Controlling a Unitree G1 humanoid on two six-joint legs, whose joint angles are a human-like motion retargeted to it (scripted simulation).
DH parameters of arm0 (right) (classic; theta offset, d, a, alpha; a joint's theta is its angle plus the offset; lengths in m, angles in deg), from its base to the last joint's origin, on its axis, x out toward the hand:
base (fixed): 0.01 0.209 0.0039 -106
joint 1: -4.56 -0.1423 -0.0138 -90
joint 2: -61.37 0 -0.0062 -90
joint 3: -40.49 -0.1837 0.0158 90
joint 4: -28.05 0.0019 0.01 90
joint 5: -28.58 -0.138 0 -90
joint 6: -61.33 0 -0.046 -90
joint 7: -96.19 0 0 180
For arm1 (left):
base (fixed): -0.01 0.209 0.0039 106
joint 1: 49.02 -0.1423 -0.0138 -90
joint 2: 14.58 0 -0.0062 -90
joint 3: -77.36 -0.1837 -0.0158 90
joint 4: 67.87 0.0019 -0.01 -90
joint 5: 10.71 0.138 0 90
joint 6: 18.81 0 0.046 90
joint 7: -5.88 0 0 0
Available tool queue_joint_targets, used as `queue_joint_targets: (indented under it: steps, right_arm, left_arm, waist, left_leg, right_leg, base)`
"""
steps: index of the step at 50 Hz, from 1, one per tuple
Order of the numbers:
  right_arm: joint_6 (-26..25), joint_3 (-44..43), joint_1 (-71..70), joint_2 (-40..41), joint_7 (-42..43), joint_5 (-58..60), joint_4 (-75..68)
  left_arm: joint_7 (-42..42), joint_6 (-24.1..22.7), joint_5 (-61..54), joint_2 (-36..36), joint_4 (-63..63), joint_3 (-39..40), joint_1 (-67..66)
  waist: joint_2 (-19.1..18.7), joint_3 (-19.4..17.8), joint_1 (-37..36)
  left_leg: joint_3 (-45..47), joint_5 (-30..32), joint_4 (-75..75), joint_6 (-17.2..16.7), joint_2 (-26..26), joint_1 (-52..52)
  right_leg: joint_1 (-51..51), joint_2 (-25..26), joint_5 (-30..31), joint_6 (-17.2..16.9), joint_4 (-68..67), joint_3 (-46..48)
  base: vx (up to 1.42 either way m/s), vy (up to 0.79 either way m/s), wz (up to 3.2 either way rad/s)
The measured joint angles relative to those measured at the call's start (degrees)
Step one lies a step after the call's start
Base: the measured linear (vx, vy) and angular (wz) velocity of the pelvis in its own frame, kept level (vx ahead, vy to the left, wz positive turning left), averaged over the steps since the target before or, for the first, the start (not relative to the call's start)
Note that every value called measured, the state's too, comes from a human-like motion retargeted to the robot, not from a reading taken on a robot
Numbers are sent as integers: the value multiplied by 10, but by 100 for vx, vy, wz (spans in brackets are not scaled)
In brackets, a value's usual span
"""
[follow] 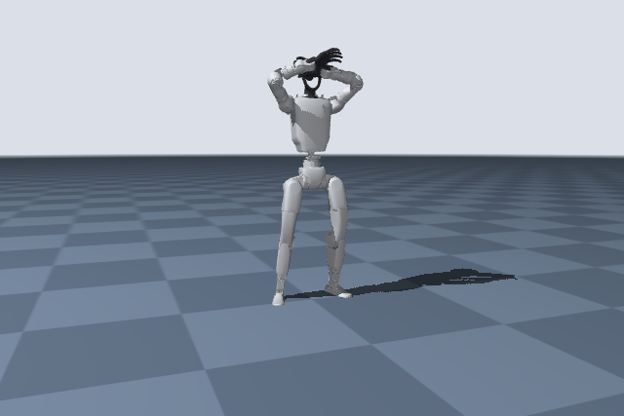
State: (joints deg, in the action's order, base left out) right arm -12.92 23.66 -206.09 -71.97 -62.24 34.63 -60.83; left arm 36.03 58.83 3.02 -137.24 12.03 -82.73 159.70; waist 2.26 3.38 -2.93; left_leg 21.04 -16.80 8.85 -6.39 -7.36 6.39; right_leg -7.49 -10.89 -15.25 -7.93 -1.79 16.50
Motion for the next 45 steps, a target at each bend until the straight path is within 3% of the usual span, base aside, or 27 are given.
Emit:
queue_joint_targets:
  steps: [5, 9, 12, 15, 20, 25, 30, 32, 35, 39, 42, 45]
  right_arm:
    - [11, 3, -5, 3, 13, 11, 123]
    - [8, -50, 2, 27, 82, -8, 142]
    - [-8, -64, -17, 39, 159, 39, 87]
    - [-30, -19, -52, 45, 198, 87, -9]
    - [-10, 55, -53, 19, 71, 102, -58]
    - [10, 66, -18, -24, 54, 142, 113]
    - [1, -20, 12, 10, 117, 93, 198]
    - [-9, -39, 5, 31, 145, 53, 149]
    - [-16, -12, -29, 53, 161, -4, 30]
    - [-12, 45, -48, 36, 118, -8, -93]
    - [-3, 70, -24, 7, 65, 50, -75]
    - [2, 70, 2, -23, 47, 133, 39]
  left_arm:
    - [34, 40, -36, -7, 192, 9, 25]
    - [-29, 36, -76, -6, 278, -37, 18]
    - [-59, 1, -56, -14, 224, -89, 12]
    - [-59, -29, 7, -25, 86, -101, 8]
    - [-24, -33, 16, -5, -30, -68, 18]
    - [33, -5, -49, 26, 135, 3, 37]
    - [-47, -6, -181, 57, 328, -52, 50]
    - [-95, -11, -204, 55, 321, -93, 41]
    - [-138, -33, -173, 31, 207, -101, 8]
    - [-118, -61, -143, 9, 29, -100, -6]
    - [-98, -72, -182, 12, -6, -61, -24]
    - [-58, -65, -212, 20, 61, -6, -33]
  waist:
    - [-8, -4, 1]
    - [-11, -2, 5]
    - [-10, 4, 8]
    - [-16, 9, 4]
    - [-4, 6, 4]
    - [-1, -4, -9]
    - [-3, -5, -10]
    - [-4, 0, -8]
    - [-19, 11, -17]
    - [-8, 10, -5]
    - [10, 10, 11]
    - [19, 6, 17]
  left_leg:
    - [2, 0, 0, 6, 2, 2]
    - [5, -1, 0, 10, 2, 3]
    - [6, -1, 0, 8, 2, 3]
    - [6, -2, 0, 4, 0, 2]
    - [3, -1, 0, -3, 0, 2]
    - [2, 0, 0, 1, 3, 5]
    - [5, 0, 0, 10, 6, 4]
    - [7, 1, 0, 11, 5, 3]
    - [8, 1, 0, 7, 3, -1]
    - [5, 1, 0, -3, 1, -4]
    - [-1, 1, 1, -7, 2, -6]
    - [-6, 1, 2, -5, 4, -6]
  right_leg:
    - [-1, -2, 0, -6, 1, -1]
    - [-1, -3, -1, -7, 2, -3]
    - [0, -2, 0, -5, 2, -4]
    - [1, -1, 1, -2, 2, -5]
    - [-1, 0, 1, -2, 1, -1]
    - [-5, -3, 0, -11, 2, 1]
    - [-2, -6, 1, -13, 2, -2]
    - [0, -6, 1, -10, 2, -4]
    - [5, -4, 3, -4, 1, -6]
    - [6, -1, 3, 2, 1, -4]
    - [3, -2, 3, 1, 2, 2]
    - [-2, -4, 2, -2, 4, 8]
  base:
    - [0, 0, 0]
    - [0, 0, 0]
    - [0, 0, 0]
    - [0, 0, 0]
    - [0, 0, 0]
    - [0, 0, 0]
    - [0, 0, 0]
    - [0, 0, 0]
    - [0, 0, 0]
    - [0, 0, 0]
    - [0, 0, 0]
    - [0, 0, 0]
